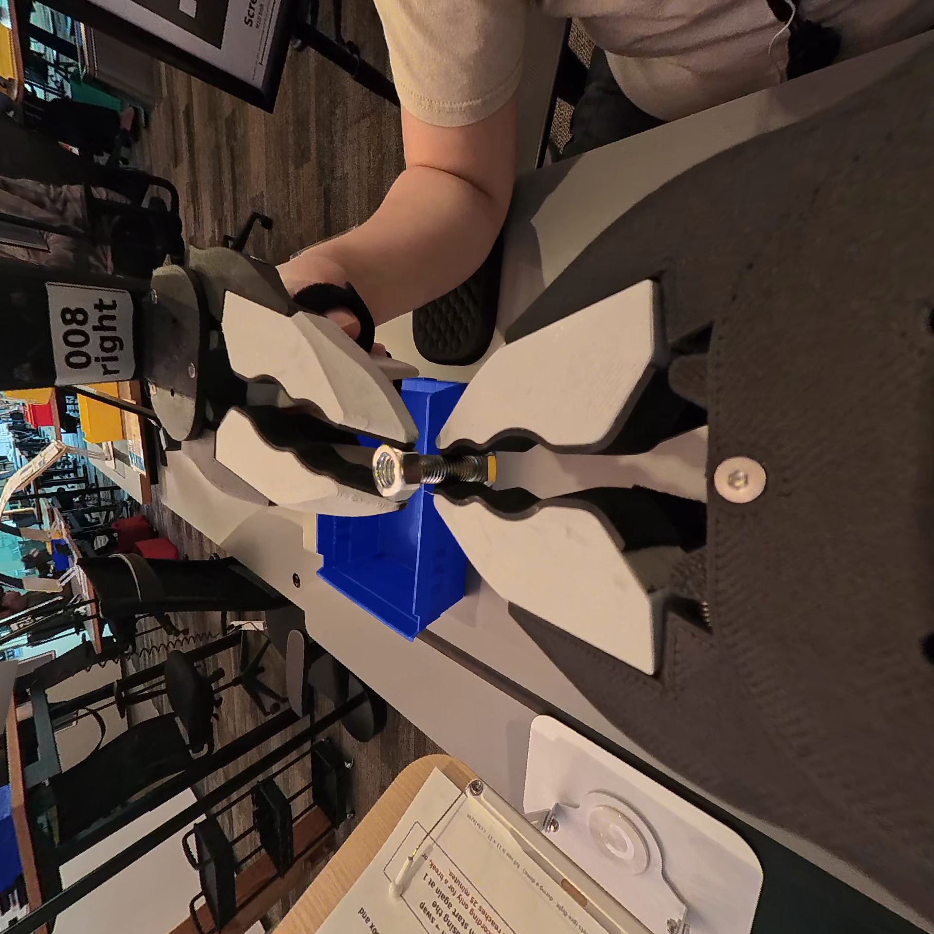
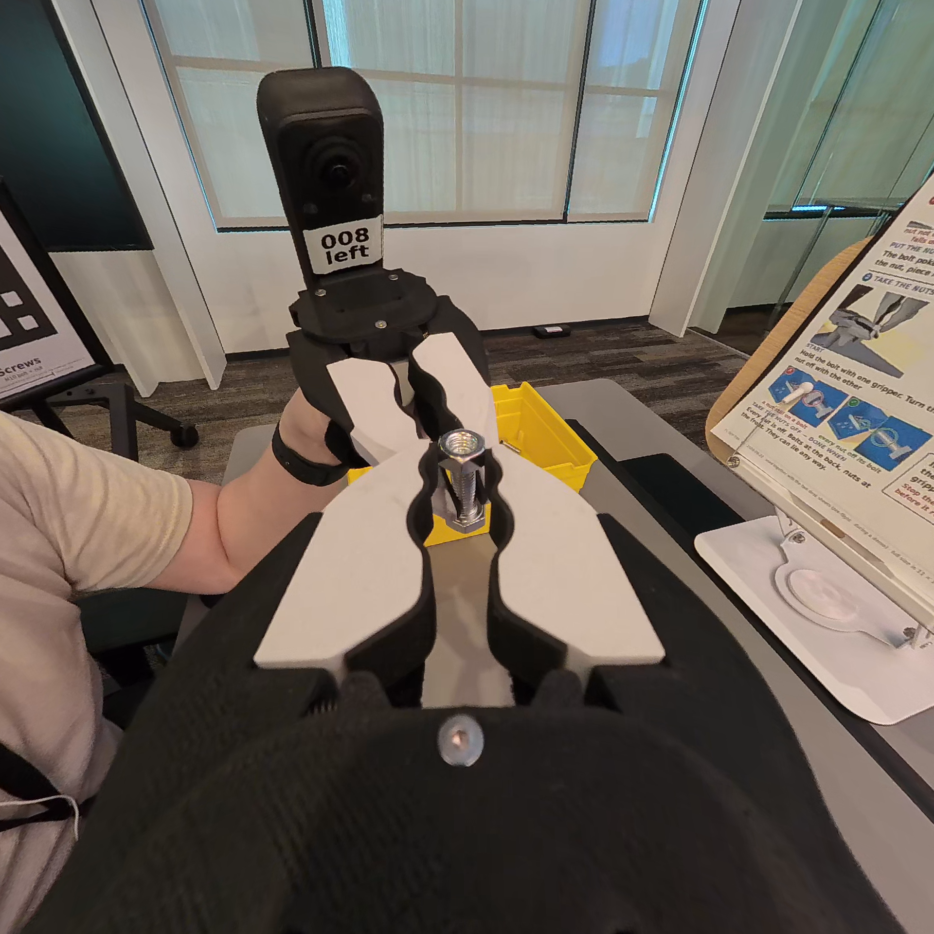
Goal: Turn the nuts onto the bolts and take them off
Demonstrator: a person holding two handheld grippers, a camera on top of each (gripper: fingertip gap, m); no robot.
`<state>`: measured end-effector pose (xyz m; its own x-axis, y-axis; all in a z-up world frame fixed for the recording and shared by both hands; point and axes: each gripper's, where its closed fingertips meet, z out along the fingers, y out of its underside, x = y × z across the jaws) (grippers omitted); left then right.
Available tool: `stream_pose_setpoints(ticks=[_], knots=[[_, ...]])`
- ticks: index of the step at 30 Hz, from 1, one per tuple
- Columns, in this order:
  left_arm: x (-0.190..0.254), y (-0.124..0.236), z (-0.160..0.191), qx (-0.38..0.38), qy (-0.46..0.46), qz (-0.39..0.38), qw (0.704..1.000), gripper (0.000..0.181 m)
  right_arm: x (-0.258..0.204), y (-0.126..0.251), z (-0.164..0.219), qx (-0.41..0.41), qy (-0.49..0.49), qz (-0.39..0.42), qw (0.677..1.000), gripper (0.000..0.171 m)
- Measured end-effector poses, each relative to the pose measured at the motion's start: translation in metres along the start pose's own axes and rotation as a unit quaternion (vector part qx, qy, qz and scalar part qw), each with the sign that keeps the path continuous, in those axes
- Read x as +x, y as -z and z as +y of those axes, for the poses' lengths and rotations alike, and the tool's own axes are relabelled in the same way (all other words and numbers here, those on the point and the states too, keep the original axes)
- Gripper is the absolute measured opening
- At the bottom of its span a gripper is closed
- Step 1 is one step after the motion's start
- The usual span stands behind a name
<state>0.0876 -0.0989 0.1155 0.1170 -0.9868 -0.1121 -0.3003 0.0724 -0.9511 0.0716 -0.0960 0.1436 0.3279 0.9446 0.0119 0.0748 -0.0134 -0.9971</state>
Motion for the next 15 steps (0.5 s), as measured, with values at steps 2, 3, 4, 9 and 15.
stream_pose_setpoints(ticks=[2,3,4,9,15], knots=[[-0.0001,0.0002,-0.0004,0.001,0.001,0.000,1.000,0.009,0.0000,0.0001,0.0000,0.001,-0.001,-0.001,1.000,0.018],[0.0002,0.0001,-0.0002,0.001,0.001,0.001,1.000,0.009,-0.0002,0.0000,0.0000,0.001,-0.002,-0.002,1.000,0.018],[0.0002,-0.0001,0.0001,0.000,0.000,0.001,1.000,0.010,-0.0003,-0.0002,0.0003,0.000,-0.002,-0.003,1.000,0.018],[0.0004,-0.0011,0.0004,-0.001,0.000,0.002,1.000,0.009,-0.0003,-0.0009,0.0013,-0.003,0.003,-0.001,1.000,0.020],[0.0008,-0.0002,-0.0006,0.001,0.000,0.003,1.000,0.010,-0.0005,0.0006,-0.0006,0.001,0.010,0.002,1.000,0.009]])
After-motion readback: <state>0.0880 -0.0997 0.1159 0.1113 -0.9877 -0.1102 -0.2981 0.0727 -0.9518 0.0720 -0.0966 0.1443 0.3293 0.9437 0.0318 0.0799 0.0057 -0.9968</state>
